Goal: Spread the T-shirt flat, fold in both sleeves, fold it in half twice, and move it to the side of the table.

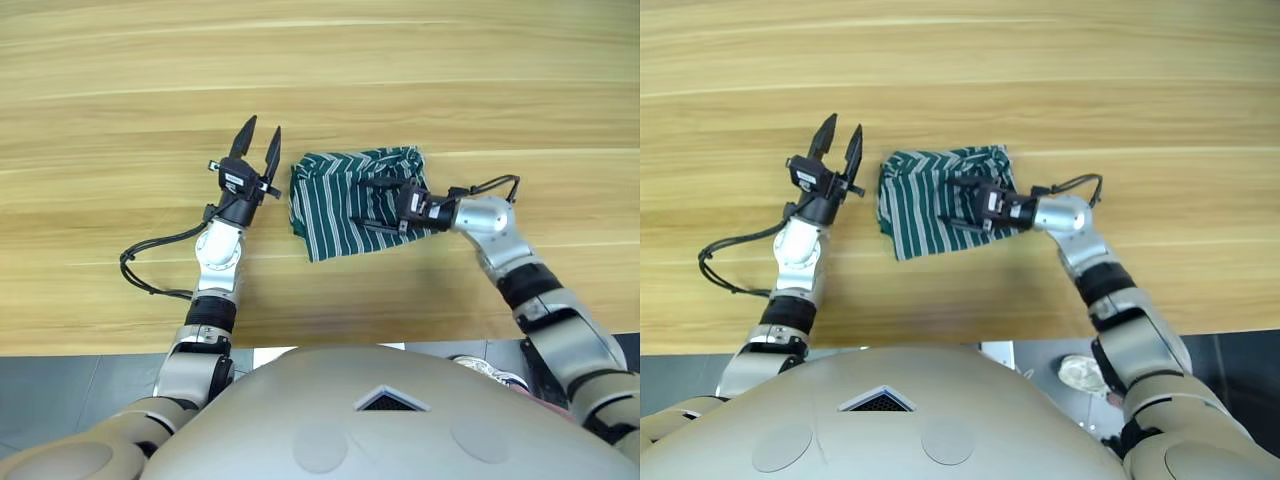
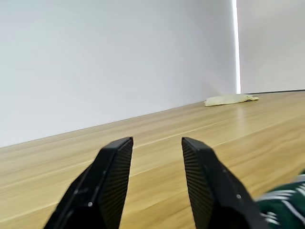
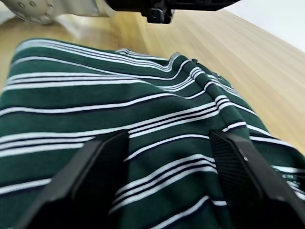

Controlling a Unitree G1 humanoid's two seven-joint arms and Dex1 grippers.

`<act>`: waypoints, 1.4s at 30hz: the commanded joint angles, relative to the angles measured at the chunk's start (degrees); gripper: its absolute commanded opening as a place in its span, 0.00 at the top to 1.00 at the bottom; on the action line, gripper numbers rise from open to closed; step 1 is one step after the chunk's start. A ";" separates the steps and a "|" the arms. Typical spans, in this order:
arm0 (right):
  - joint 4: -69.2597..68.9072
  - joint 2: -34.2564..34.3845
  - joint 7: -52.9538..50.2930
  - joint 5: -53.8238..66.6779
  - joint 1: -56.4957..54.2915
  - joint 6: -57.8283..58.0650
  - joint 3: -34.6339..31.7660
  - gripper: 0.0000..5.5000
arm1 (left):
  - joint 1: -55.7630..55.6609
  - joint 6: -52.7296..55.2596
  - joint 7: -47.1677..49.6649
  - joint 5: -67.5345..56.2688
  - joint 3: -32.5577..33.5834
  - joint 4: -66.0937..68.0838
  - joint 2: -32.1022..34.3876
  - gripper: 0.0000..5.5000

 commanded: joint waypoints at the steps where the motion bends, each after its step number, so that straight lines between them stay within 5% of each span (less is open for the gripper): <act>1: 23.03 7.41 -15.09 -7.90 -11.16 9.82 -3.51 0.43 | 0.74 1.08 -0.53 0.11 0.10 2.03 0.63 0.65; 7: 38.48 9.80 -31.86 7.67 -22.92 33.80 -25.74 0.43 | 1.15 0.51 -0.53 -0.21 0.24 2.81 0.42 0.65; 14: 40.81 0.16 -60.32 13.24 -21.63 37.38 -45.19 0.43 | 6.46 -1.54 1.39 -0.95 2.04 1.01 0.46 0.65; 17: 40.68 0.11 -63.92 11.91 -20.25 37.88 -49.24 0.43 | 10.64 -3.09 3.37 -1.21 4.11 -0.80 0.26 0.65; 23: 39.61 2.01 -62.23 1.01 -21.87 29.62 -45.74 0.43 | 14.66 -5.26 7.44 -1.40 8.92 -1.99 0.44 0.65; 27: 35.07 11.27 -63.68 -16.13 -31.31 9.84 -30.46 0.43 | 14.48 -3.82 11.33 -3.83 13.91 -4.84 0.57 0.65; 30: 35.32 23.04 -63.57 -26.19 -33.70 7.33 -19.93 0.43 | 11.16 1.75 12.49 -8.06 16.79 -6.11 0.94 0.65; 35: 37.94 38.02 -59.64 -27.70 -31.12 10.49 -17.10 0.43 | 5.28 12.41 16.04 -6.57 17.39 -4.79 0.82 0.65; 42: 36.08 37.88 -54.71 -28.15 -24.77 4.66 -15.16 0.43 | 8.86 10.49 10.28 -9.17 15.00 -1.25 -3.77 0.65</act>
